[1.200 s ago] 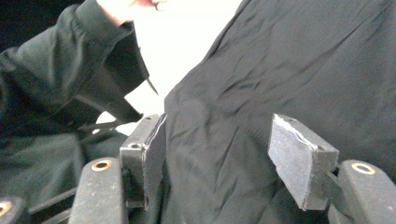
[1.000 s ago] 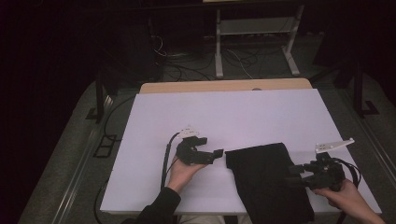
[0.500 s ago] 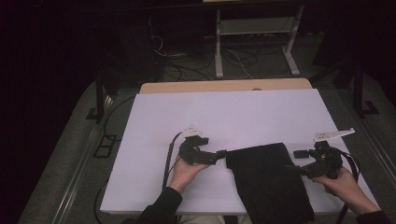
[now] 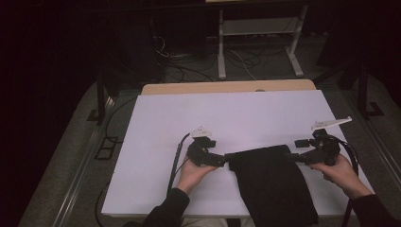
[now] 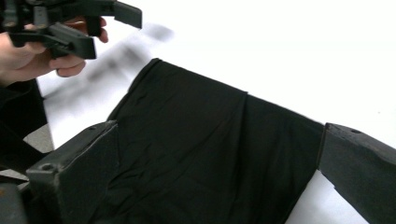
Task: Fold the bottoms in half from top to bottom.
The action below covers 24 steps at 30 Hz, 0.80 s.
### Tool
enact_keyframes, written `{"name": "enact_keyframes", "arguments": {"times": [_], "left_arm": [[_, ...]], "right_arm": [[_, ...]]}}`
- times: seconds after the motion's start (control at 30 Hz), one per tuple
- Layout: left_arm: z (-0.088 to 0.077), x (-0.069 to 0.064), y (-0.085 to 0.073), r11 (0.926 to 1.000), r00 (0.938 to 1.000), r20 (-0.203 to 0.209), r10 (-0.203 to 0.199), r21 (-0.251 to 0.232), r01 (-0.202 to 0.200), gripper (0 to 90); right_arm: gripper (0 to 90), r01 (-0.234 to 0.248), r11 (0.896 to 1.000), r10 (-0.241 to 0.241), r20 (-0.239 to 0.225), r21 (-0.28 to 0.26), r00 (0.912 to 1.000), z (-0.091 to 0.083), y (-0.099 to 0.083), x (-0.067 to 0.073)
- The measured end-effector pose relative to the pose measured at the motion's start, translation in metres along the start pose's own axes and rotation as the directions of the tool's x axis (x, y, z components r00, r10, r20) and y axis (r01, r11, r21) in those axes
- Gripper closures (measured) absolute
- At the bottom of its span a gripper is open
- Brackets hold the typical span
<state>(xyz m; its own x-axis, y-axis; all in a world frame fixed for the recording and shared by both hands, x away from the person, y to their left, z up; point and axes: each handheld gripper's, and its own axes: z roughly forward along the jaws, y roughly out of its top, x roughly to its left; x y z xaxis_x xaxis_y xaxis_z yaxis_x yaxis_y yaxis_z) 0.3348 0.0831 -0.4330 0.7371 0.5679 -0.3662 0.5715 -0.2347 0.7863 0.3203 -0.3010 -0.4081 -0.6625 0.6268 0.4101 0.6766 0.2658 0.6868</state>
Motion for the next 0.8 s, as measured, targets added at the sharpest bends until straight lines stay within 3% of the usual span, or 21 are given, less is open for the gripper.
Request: {"name": "enact_keyframes", "arguments": {"times": [0.53,0.8], "left_arm": [[0.024,0.001,-0.004,0.9993,0.9996,0.025,-0.013,0.035,0.012,2.5],[0.037,0.005,-0.008,0.9982,0.9987,0.037,-0.036,0.05,0.034,5.4]], "right_arm": [[2.6,-0.008,0.999,0.005,0.072,0.039,0.9974,0.018,0.001,-0.026],[4.6,-0.044,0.998,0.039,0.093,0.048,0.9949,0.021,-0.002,-0.042]]}}
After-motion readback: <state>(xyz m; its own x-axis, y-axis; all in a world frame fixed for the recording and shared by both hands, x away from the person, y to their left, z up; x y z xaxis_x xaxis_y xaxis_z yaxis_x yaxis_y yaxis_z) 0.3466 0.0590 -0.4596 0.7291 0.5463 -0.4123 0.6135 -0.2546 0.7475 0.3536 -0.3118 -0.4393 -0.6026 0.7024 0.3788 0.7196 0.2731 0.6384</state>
